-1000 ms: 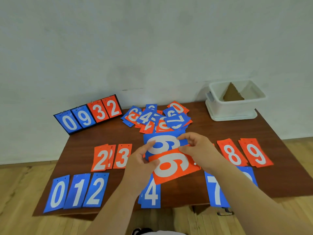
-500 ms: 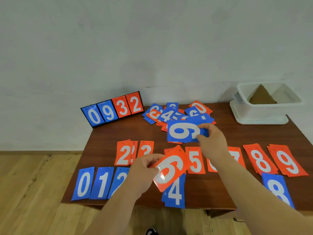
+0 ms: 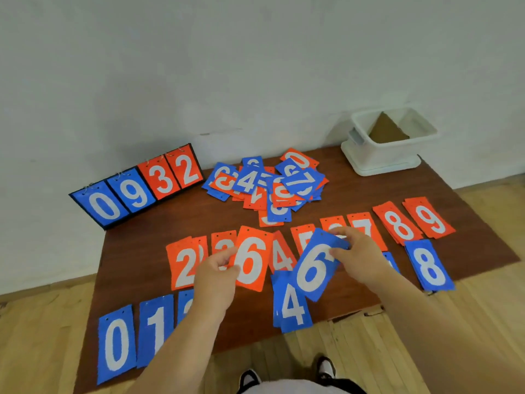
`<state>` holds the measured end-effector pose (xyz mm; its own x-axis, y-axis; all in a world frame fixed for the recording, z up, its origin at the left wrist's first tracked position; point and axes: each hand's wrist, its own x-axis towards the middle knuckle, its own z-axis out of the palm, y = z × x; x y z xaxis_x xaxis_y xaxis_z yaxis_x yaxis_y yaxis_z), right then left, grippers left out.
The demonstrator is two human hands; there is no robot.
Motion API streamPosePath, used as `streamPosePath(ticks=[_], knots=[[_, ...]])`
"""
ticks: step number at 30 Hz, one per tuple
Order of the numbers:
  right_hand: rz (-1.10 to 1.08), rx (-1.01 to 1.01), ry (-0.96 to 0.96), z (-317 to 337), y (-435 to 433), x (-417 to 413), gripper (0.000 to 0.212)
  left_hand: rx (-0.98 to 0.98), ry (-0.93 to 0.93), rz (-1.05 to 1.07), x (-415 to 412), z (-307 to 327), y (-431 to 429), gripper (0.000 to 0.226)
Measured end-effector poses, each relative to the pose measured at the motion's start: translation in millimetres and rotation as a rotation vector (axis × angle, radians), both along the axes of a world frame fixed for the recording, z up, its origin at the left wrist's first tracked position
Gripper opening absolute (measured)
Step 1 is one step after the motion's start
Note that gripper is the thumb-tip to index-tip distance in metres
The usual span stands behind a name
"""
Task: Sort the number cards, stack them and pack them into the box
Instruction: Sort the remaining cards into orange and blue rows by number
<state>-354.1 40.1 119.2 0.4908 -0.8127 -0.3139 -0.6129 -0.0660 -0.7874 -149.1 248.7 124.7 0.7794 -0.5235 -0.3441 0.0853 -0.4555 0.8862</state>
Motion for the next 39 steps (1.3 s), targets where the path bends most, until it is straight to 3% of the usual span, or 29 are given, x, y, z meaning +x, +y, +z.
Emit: streamPosePath(ticks=[6, 12, 25, 31, 35, 39], knots=[[-0.151, 0.08, 0.053, -21.6, 11.8, -58.9, 0.035, 0.001, 0.098, -0.152, -21.6, -18.3, -27.7, 0.041], [-0.229, 0.119, 0.075, -34.1, -8.8, -98.8, 0.032, 0.105, 0.122, -0.138, -46.3, -25.7, -52.0, 0.04], [0.184, 0.16, 0.147, -54.9, -108.2, -110.9, 0.03, 0.026, 0.203, 0.133, -126.1, -35.8, -87.4, 0.039], [0.456, 0.048, 0.276, -99.2, -103.7, -90.0, 0.04, 0.103, 0.125, 0.218, -153.2, -55.7, -62.6, 0.034], [0.49, -0.095, 0.397, -123.7, -93.5, -78.7, 0.037, 0.19, 0.156, 0.226, -148.5, -62.8, -50.8, 0.033], [0.513, -0.363, 0.482, -134.7, -90.6, -79.6, 0.045, 0.228, 0.161, 0.148, -134.0, -63.4, -65.2, 0.034]])
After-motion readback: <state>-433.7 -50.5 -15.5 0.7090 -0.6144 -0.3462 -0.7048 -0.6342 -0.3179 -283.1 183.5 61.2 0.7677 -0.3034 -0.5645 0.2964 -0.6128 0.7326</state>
